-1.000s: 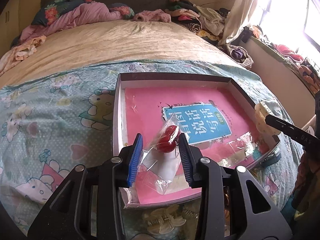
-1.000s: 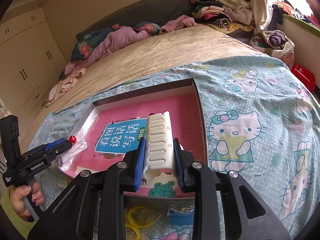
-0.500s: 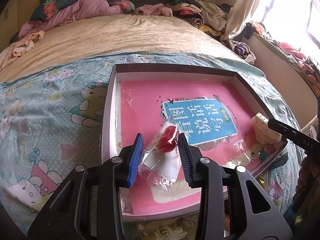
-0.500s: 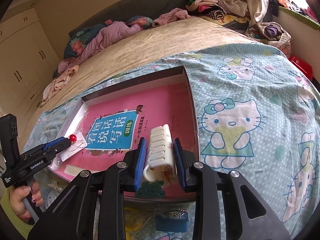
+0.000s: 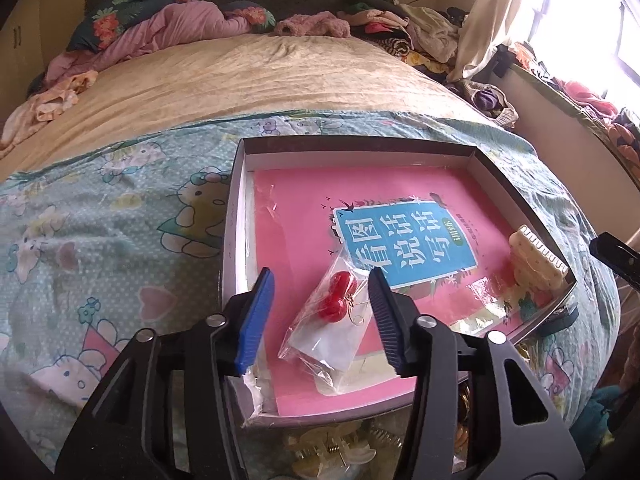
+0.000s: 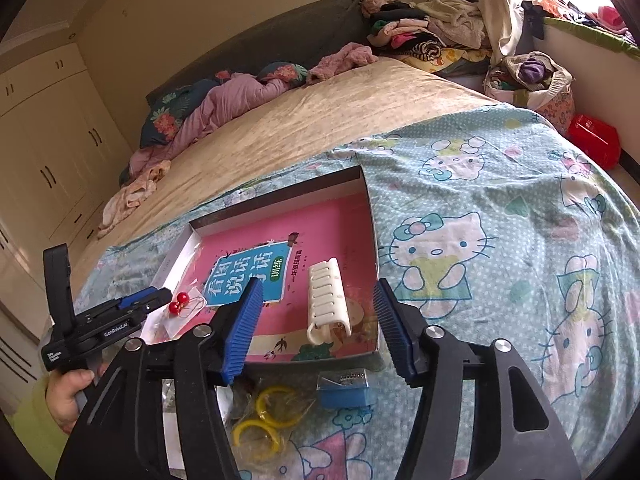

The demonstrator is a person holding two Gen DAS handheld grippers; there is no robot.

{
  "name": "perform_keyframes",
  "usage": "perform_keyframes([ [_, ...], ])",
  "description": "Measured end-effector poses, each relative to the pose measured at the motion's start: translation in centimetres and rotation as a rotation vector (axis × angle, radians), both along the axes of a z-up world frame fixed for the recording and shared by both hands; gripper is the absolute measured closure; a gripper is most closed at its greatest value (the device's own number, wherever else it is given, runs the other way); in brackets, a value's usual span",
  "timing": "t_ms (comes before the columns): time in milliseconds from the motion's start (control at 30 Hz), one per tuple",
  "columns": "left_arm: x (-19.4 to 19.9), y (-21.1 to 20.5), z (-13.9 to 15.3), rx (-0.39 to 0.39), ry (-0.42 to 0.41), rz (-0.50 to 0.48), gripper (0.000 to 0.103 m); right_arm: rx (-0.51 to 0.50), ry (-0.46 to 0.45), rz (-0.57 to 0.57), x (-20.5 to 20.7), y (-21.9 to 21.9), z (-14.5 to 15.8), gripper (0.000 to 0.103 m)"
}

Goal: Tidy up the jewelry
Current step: 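Lower both held items into the pink box and open both tools, then withdraw both open tools from the box toward the remaining jewelry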

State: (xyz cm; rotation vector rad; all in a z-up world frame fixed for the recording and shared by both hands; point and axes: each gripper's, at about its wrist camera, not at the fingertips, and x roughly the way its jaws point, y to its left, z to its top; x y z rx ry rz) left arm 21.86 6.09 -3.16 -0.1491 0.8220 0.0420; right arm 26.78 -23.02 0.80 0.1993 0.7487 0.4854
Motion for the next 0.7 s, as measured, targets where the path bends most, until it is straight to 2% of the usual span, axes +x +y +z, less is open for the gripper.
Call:
perform_keyframes([
  [67, -0.5, 0.0, 0.6, 0.003, -0.012, 0.006, 0.048, 0.003, -0.01, 0.0, -0.5, -0.3, 0.6, 0.038],
  [200, -1.7, -0.2, 2.2, 0.021, -0.042, 0.013, 0.036, 0.015, -0.029, -0.005, -1.6, -0.8, 1.6, 0.037],
  [267, -2.5, -0.3, 3.1, 0.027, -0.064, 0.018, 0.026, 0.021, -0.04, -0.01, -2.1, -1.2, 2.2, 0.029],
  [433, -4.1, -0.6, 5.2, 0.029, -0.107, 0.021, 0.01, 0.035, -0.069, -0.005, -3.6, -1.7, 3.4, 0.026],
  [700, -6.7, -1.0, 7.1, 0.013, -0.141, 0.007, 0.01, 0.041, -0.098, 0.012, -5.8, -1.7, 4.8, 0.025],
])
